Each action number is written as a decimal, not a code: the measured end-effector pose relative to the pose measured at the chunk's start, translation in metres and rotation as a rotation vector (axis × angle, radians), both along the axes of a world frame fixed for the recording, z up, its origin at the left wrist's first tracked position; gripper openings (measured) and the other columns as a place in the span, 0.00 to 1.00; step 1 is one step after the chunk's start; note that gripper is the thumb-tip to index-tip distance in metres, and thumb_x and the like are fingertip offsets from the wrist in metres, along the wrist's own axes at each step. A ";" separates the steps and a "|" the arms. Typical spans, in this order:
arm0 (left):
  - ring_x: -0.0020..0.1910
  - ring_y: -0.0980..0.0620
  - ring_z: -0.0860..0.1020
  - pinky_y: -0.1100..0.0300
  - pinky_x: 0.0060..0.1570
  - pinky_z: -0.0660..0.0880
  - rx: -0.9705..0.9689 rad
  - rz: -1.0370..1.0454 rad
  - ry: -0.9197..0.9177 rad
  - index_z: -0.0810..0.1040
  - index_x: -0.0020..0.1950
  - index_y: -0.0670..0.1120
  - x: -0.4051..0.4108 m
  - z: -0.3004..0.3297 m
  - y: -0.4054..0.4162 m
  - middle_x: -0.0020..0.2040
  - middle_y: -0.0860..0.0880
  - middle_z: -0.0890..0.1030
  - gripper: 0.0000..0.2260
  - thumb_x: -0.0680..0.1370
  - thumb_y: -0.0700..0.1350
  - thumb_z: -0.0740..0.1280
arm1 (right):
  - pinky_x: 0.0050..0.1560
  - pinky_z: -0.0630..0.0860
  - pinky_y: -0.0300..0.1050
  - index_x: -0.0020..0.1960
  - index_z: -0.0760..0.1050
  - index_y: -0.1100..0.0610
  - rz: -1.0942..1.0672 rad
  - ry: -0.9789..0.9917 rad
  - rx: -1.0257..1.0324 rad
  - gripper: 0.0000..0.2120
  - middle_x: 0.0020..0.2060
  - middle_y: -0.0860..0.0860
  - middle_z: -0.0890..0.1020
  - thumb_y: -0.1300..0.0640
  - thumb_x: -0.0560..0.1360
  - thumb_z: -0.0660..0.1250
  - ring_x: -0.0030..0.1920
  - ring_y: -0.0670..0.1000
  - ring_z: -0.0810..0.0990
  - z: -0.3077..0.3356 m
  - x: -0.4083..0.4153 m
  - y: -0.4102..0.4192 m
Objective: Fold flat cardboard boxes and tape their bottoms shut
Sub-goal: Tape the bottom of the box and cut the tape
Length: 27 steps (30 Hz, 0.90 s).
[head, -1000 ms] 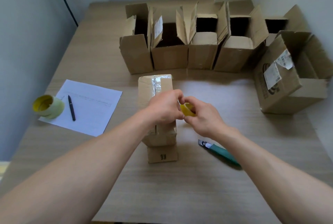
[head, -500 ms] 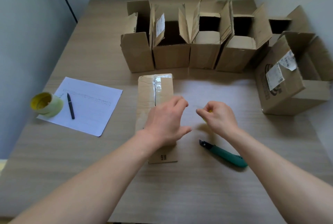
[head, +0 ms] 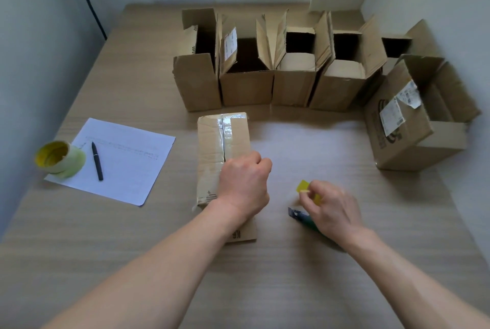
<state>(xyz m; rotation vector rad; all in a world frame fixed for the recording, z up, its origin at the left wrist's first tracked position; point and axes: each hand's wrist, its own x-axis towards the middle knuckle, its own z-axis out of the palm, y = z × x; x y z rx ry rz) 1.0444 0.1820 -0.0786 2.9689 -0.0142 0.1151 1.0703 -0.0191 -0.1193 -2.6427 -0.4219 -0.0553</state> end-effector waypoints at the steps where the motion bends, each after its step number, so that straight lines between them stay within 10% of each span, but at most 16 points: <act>1: 0.45 0.43 0.76 0.55 0.39 0.69 -0.004 0.001 -0.001 0.79 0.49 0.48 0.000 0.000 0.001 0.47 0.48 0.78 0.12 0.68 0.39 0.62 | 0.32 0.70 0.48 0.34 0.73 0.54 0.013 -0.022 0.004 0.11 0.33 0.52 0.80 0.55 0.71 0.73 0.34 0.60 0.78 0.000 -0.003 -0.001; 27: 0.46 0.43 0.77 0.56 0.41 0.66 -0.050 0.033 -0.041 0.80 0.49 0.49 -0.001 -0.006 0.000 0.46 0.49 0.79 0.11 0.69 0.40 0.64 | 0.33 0.65 0.47 0.39 0.69 0.54 0.027 0.074 0.169 0.13 0.26 0.49 0.71 0.59 0.71 0.74 0.29 0.57 0.70 0.013 -0.006 -0.026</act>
